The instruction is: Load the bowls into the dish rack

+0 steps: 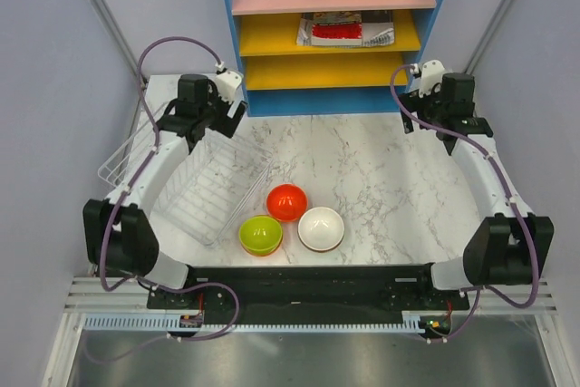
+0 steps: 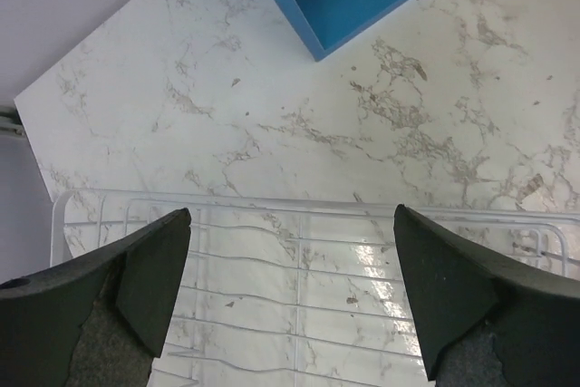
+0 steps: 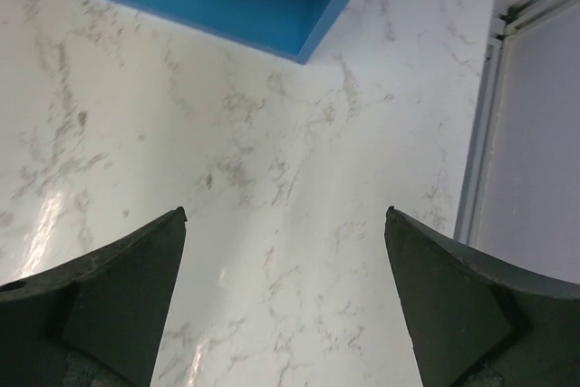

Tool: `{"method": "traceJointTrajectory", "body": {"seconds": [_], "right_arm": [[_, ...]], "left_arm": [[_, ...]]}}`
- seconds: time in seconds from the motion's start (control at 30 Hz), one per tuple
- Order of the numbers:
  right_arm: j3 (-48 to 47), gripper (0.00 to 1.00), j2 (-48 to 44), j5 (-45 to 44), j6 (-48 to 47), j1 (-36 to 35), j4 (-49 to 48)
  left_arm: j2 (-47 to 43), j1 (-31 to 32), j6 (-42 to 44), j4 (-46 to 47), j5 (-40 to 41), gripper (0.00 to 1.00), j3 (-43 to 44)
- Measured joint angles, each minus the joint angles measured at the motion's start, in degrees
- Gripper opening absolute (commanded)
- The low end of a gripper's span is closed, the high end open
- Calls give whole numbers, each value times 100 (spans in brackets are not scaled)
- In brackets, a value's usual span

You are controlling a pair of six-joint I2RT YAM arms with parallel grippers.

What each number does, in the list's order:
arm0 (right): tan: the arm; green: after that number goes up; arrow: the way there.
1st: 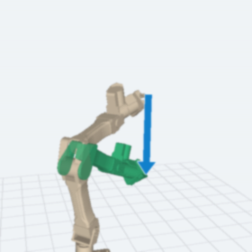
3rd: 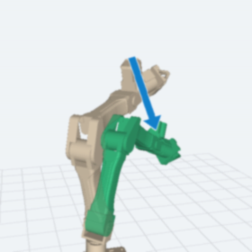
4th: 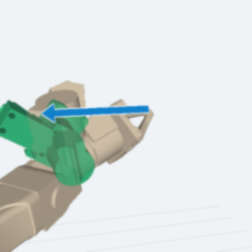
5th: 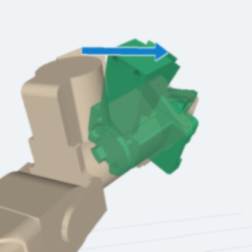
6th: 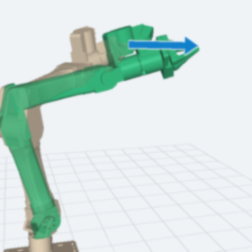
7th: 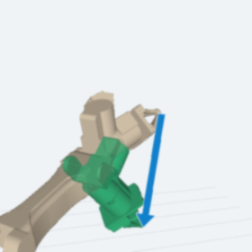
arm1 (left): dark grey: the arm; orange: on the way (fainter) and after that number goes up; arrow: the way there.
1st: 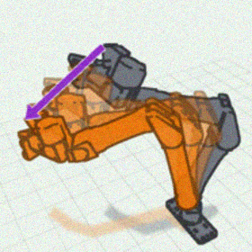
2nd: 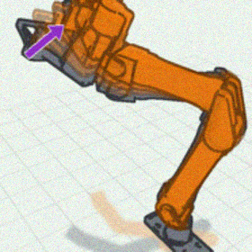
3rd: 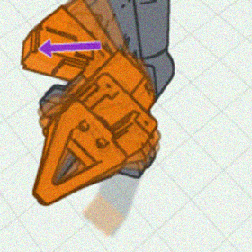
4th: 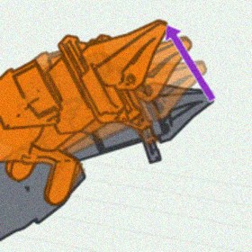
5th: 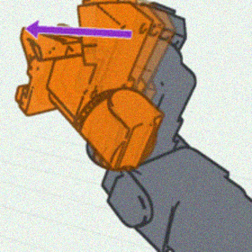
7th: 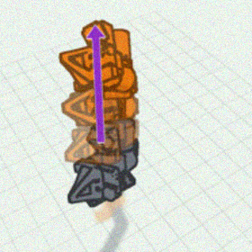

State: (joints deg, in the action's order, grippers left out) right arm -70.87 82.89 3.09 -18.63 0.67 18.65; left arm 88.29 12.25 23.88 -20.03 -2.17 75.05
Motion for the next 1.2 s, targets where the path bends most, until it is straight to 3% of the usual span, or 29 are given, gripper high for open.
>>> {"method": "traceJointTrajectory", "body": {"seconds": [0.4, 0.83, 1.2], "right_arm": [[79, 98, -1541, 1316, -369, -249, 1757], [745, 98, -1523, 1368, 2, -1364, 1604], [903, 98, -883, 1410, 304, -2105, 1255]], "left_arm": [[-3073, 0, 20, -273, -726, 100, -1893], [-4085, -13, 22, -212, -444, 100, -3241], [-4072, -55, 22, -15, -452, 100, -3335]]}}
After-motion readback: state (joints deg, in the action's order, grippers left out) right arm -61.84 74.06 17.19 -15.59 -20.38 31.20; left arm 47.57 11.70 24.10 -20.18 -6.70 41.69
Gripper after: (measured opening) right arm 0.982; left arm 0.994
